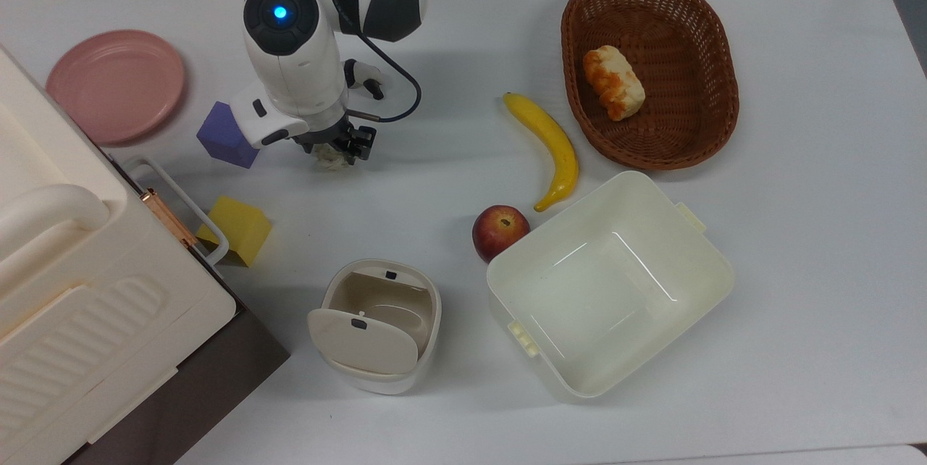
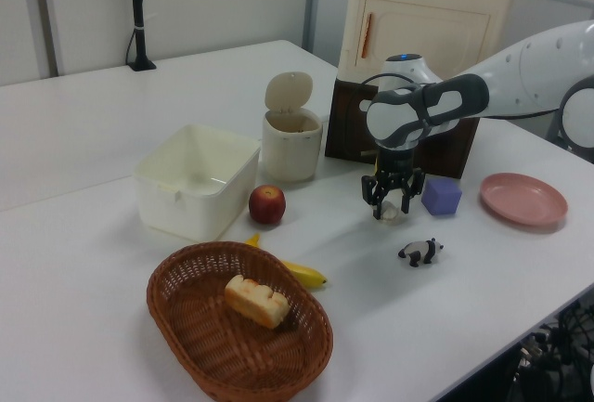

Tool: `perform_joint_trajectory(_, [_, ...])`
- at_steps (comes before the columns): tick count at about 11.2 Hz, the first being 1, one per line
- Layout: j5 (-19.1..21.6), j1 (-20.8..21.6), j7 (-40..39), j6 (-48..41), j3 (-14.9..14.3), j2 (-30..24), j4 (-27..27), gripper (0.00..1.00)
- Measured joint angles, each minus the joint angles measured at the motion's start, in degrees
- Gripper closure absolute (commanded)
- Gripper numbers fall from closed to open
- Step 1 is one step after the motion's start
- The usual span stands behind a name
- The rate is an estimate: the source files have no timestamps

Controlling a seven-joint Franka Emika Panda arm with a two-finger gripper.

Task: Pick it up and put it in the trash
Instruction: 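Close the gripper on the white paper ball and lift it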

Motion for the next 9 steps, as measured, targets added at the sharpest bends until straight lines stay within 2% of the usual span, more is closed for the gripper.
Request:
perform_joint_trajectory(6, [0.0, 0.0, 0.18, 0.0, 0.0, 0.01, 0.37, 0.67])
perform_joint_trajectory(9, [0.0, -0.01, 0.63, 0.12, 0.0, 0.0, 3.5, 0.67])
